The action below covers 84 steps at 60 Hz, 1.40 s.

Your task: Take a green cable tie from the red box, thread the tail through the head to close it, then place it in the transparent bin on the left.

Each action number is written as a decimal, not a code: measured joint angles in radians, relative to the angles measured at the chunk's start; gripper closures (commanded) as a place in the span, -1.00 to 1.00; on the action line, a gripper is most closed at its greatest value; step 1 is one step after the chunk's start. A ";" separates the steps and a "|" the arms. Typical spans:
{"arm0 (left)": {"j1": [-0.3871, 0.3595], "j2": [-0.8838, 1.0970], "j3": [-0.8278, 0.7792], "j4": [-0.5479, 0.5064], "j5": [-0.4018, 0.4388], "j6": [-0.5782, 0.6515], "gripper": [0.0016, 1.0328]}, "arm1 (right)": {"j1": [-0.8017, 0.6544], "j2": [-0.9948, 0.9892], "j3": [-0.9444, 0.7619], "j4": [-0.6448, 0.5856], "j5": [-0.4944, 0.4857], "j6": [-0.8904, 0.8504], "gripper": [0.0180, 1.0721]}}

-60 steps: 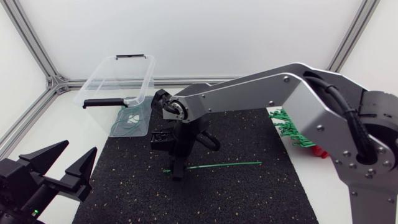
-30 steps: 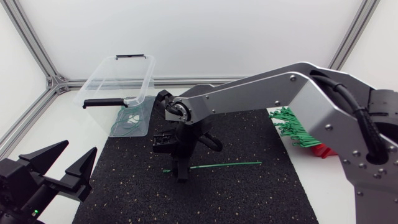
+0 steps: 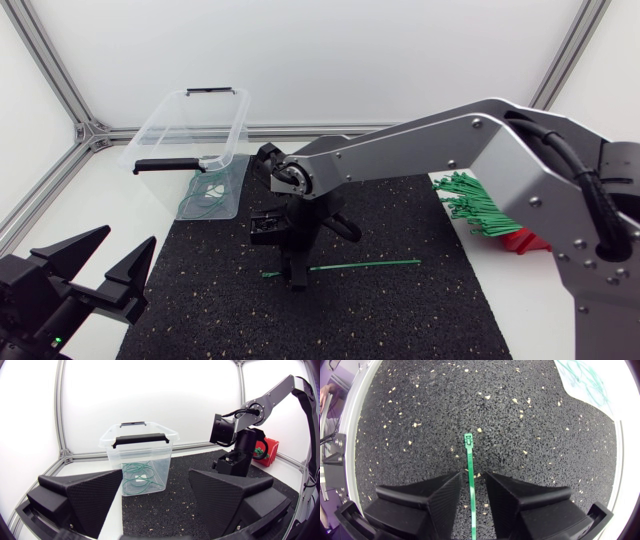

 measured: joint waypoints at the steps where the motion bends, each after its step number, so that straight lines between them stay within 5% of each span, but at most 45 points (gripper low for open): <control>1: 0.000 0.000 0.000 0.000 0.000 0.000 -0.78 | 0.001 -0.002 -0.003 0.005 0.003 0.000 0.54; 19: 0.000 0.000 0.000 0.000 0.000 0.000 -0.78 | 0.050 -0.063 -0.112 0.124 0.099 0.000 0.89; 65: 0.005 0.004 0.007 -0.008 0.000 0.003 -0.77 | 0.063 -0.276 -0.188 0.111 0.128 0.024 0.89; 75: 0.016 0.192 0.127 -0.068 0.010 0.008 -0.69 | 0.057 -0.362 -0.188 0.124 0.129 0.061 0.89; 84: 0.026 0.349 0.243 -0.135 0.099 0.002 -0.69 | 0.056 -0.433 -0.188 0.127 0.148 0.114 0.89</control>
